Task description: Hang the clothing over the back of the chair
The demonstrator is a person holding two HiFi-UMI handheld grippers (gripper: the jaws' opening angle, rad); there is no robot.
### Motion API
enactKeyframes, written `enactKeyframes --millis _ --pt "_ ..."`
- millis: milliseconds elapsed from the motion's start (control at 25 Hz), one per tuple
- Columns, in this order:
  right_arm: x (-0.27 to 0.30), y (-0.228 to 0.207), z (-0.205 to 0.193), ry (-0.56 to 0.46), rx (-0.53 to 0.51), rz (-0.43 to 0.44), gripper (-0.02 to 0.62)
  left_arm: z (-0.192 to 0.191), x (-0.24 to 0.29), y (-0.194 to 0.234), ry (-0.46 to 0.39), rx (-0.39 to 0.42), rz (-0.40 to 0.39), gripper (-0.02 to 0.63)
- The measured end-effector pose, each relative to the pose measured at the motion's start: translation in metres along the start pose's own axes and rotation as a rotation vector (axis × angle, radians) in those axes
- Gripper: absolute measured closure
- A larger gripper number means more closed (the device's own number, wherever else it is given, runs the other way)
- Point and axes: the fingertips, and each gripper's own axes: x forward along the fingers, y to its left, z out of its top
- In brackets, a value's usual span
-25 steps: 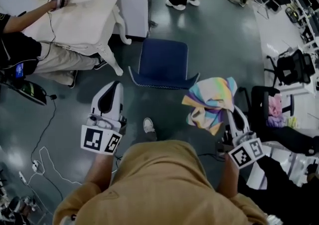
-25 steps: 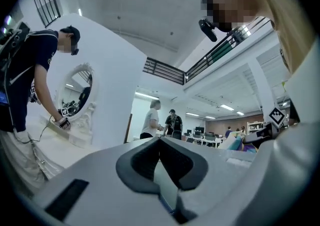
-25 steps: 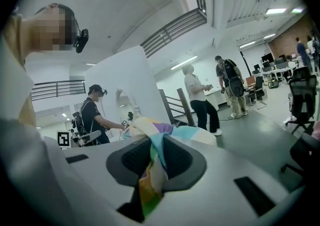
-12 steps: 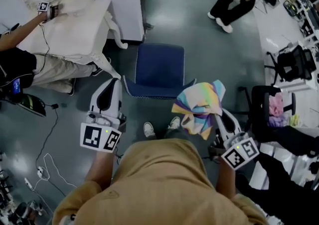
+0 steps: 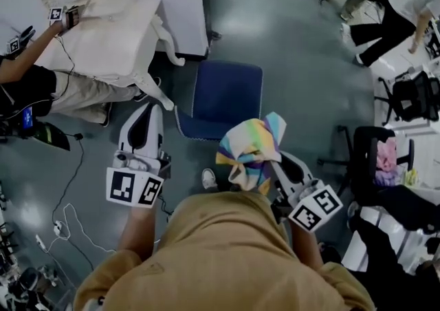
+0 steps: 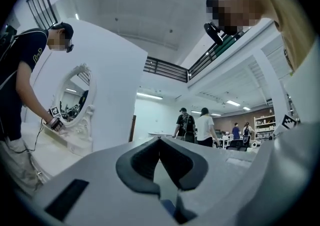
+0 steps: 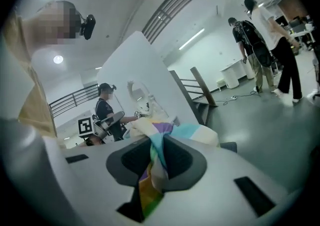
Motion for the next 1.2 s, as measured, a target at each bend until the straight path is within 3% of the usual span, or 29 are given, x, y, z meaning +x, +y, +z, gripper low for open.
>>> enactKeyframes --millis 320,640,920,1200 --pt "0.060 -0.026 -0.023 0.021 0.113 0.001 0.531 -0.001 -0.015 0.018 0.010 0.005 0.048 0.601" --pt "0.110 -0.060 -0.051 0.080 0.137 -0.080 0.528 0.001 -0.038 0.040 0.009 0.003 0.102 0.601" --pt "0.130 -0.091 -0.073 0.169 0.076 -0.167 0.518 0.001 -0.052 0.045 0.009 0.000 0.125 0.601" --pt "0.134 -0.097 -0.102 0.305 -0.108 -0.245 0.514 -0.002 -0.050 0.044 0.010 -0.006 0.125 0.601"
